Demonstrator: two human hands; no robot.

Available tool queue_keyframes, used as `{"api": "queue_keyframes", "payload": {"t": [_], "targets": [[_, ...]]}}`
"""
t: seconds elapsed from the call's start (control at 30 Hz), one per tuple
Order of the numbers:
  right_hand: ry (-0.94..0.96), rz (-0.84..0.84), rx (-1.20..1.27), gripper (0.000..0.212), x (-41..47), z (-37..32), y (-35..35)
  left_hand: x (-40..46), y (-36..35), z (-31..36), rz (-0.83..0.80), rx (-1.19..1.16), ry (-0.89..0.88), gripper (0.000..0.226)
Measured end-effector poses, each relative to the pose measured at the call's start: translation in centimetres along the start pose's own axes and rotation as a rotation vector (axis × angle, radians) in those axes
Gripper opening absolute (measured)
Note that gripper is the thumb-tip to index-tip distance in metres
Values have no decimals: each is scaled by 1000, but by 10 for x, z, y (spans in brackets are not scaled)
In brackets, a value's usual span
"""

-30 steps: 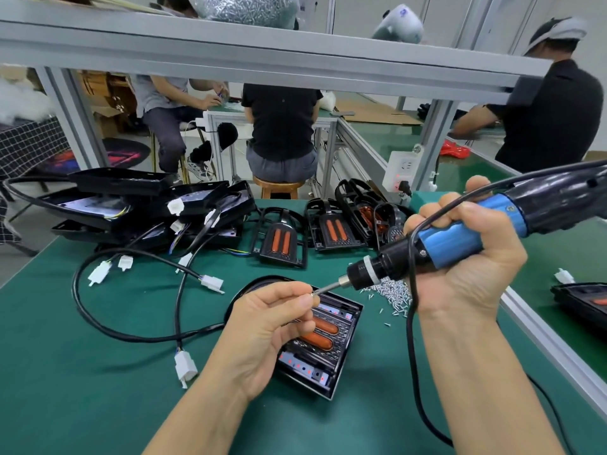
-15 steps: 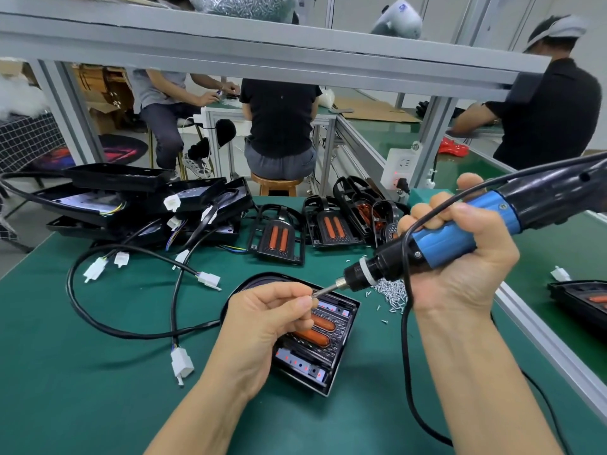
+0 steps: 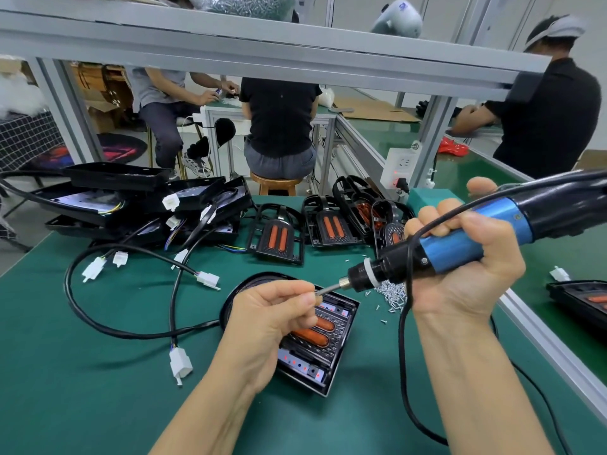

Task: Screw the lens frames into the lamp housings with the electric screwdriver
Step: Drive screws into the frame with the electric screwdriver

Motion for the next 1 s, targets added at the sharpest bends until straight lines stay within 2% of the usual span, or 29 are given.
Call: {"api": "queue_keyframes", "payload": {"t": [0.1, 0.27, 0.37, 0.43, 0.53, 0.6, 0.63, 0.7, 0.8, 0.87, 0.93, 1.0], "targets": [[-2, -17, -6, 25, 1, 0, -1, 1, 0, 2, 1, 32, -56, 14], [-53, 161, 67, 23, 6, 10, 17, 4, 4, 4, 21, 42, -127, 16], [-51, 203, 52, 22, 7, 14, 23, 2, 9, 6, 7, 67, -140, 31], [-46, 194, 55, 23, 9, 15, 23, 4, 25, 13, 62, 151, -197, 43], [-48, 176, 51, 24, 14, 17, 24, 6, 72, 31, 349, 462, -313, 31], [-56, 168, 30, 24, 18, 20, 25, 7, 98, 38, 494, 799, -270, 17], [-63, 163, 17, 24, 19, 22, 26, 8, 104, 36, 492, 985, -195, 16], [-78, 148, -10, 24, 20, 24, 28, 7, 107, 30, 437, 1291, -60, 31], [-87, 122, -51, 27, 21, 24, 33, 2, 101, 32, 438, 1497, -47, 49], [-89, 113, -66, 28, 22, 22, 38, 1, 97, 22, 387, 1457, 4, 55], [-90, 109, -82, 28, 23, 20, 42, -1, 94, 9, 370, 1269, 31, 53], [-94, 101, -114, 29, 24, 18, 46, -1, 90, 2, 412, 1084, 9, 69]]}}
Point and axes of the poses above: each hand's wrist, its own x-axis towards the middle knuckle, its own y-axis out of the back of the hand, z = x × y, the point moved 7 cm from there along x, towards the middle knuckle, and after that the axes turned 8 degrees about z, right-handed, at the moved point
